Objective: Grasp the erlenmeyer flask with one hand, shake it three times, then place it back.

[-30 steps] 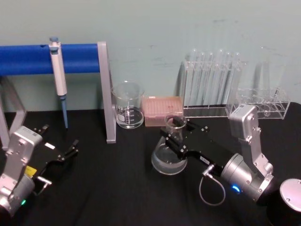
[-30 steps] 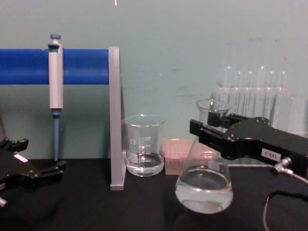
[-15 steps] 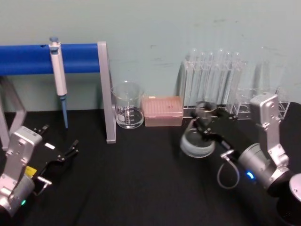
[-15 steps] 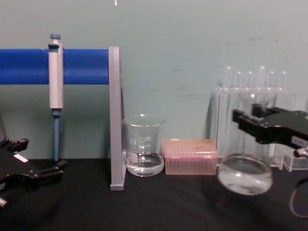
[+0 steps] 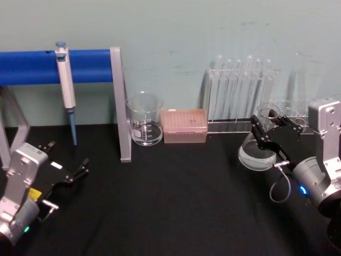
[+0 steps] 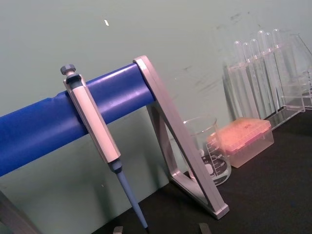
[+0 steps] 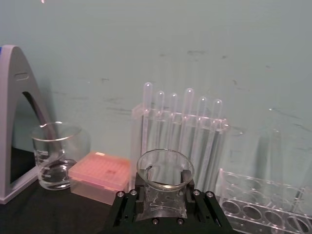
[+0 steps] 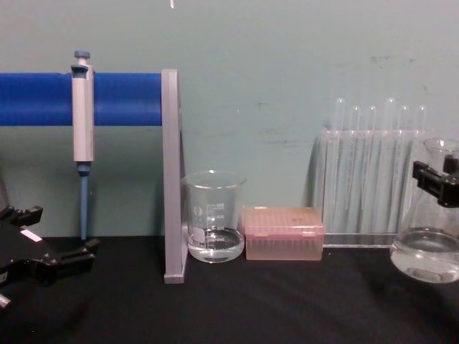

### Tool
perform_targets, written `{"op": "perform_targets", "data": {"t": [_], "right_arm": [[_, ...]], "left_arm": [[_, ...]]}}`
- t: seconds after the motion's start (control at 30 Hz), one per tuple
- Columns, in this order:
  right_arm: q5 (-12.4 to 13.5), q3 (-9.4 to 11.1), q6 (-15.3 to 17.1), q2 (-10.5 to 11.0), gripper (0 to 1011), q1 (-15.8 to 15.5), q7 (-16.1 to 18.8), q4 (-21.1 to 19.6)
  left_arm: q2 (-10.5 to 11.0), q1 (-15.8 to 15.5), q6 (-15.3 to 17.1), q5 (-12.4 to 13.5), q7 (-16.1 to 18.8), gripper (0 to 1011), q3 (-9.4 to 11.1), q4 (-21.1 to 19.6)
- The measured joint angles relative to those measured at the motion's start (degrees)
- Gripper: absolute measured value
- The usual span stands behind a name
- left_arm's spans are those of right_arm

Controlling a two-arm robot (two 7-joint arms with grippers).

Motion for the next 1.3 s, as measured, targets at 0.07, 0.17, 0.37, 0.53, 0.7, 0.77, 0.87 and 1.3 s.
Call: {"op": "perform_targets", "data": {"t": [0.07, 0.17, 0.37, 0.53, 0.7, 0.77, 0.87, 1.3], "right_arm": [[-0.32, 0.48, 0.07, -0.21, 450, -0.03, -0.10, 0.04], [-0.68, 0.85, 0.09, -0.48, 450, 0.02, 0.01, 0.16], [-1.12, 0.99, 0.09, -1.00, 450, 0.14, 1.41, 0.23], [-1.37, 0.67, 0.02, -1.41, 450, 0.27, 3.53, 0.06], [-1.39, -0.11, -0.10, -1.54, 451, 0.41, 5.70, -0.20], [-1.37, -0.62, -0.20, -1.52, 450, 0.44, 6.77, -0.37], [-1.03, -1.59, -0.51, -1.32, 450, 0.49, 8.60, -0.61], [1.30, -6.78, -1.67, 0.38, 450, 0.61, 14.99, -2.23]], "left_arm": [[0.00, 0.00, 0.00, 0.00, 0.00, 1001, 0.00, 0.00], [0.00, 0.01, 0.00, 0.00, 0.00, 1001, 0.00, 0.00], [0.00, 0.00, 0.00, 0.00, 0.00, 1001, 0.00, 0.00], [0.00, 0.00, 0.00, 0.00, 0.00, 1001, 0.00, 0.00], [0.00, 0.00, 0.00, 0.00, 0.00, 1001, 0.00, 0.00], [0.00, 0.00, 0.00, 0.00, 0.00, 1001, 0.00, 0.00], [0.00, 0.00, 0.00, 0.00, 0.00, 1001, 0.00, 0.00], [0.00, 0.00, 0.00, 0.00, 0.00, 1001, 0.00, 0.00]]}}
